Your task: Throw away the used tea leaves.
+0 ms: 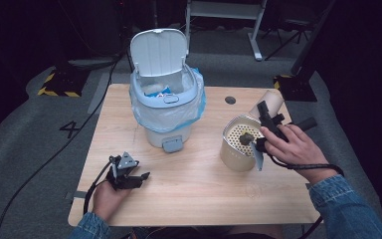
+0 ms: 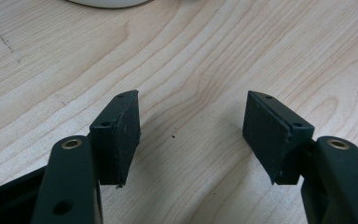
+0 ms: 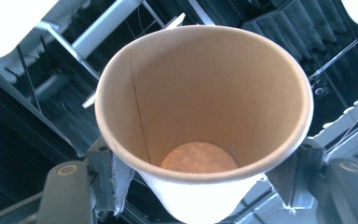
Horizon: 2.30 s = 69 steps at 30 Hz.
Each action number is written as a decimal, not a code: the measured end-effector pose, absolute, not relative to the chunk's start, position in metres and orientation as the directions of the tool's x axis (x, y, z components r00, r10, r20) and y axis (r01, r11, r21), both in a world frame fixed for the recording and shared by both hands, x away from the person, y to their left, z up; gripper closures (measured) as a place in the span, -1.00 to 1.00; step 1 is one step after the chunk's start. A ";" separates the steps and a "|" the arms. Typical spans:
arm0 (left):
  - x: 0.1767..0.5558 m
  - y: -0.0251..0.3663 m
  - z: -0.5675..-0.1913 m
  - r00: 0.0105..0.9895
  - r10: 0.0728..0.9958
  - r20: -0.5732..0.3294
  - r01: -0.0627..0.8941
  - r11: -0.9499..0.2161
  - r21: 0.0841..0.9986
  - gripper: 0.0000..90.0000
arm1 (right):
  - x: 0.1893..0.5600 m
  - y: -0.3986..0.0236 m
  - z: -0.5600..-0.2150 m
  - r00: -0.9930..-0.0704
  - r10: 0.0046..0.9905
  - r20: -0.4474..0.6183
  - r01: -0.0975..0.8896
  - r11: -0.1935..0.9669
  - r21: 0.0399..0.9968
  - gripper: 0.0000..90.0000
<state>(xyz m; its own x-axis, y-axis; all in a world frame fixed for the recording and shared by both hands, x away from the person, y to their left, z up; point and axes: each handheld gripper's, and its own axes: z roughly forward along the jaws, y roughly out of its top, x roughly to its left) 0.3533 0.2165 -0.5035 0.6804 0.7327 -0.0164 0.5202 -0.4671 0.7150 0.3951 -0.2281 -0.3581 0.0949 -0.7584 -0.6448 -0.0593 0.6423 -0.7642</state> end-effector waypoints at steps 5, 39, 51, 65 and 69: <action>0.353 0.216 -0.504 0.680 0.733 -0.017 0.520 -0.467 0.715 -0.18 | 0.397 -0.232 -0.345 0.012 -0.566 -0.824 -0.156 0.813 -0.561 -0.28; 0.352 0.217 -0.504 0.675 0.738 -0.023 0.527 -0.460 0.715 -0.18 | 0.441 -0.304 -0.304 -0.834 0.543 -0.098 0.122 0.355 0.927 -0.31; 0.352 0.217 -0.504 0.674 0.738 -0.025 0.528 -0.458 0.715 -0.18 | 0.452 -0.304 -0.299 -0.879 0.473 0.056 0.247 0.352 0.903 -0.30; 0.352 0.217 -0.504 0.677 0.736 -0.024 0.526 -0.461 0.715 -0.18 | 0.476 -0.279 -0.264 -0.894 0.447 0.012 0.234 0.445 0.865 -0.31; 0.352 0.217 -0.504 0.675 0.737 -0.027 0.527 -0.457 0.716 -0.18 | 0.481 -0.265 -0.249 -0.898 0.440 -0.015 0.205 0.448 0.870 -0.31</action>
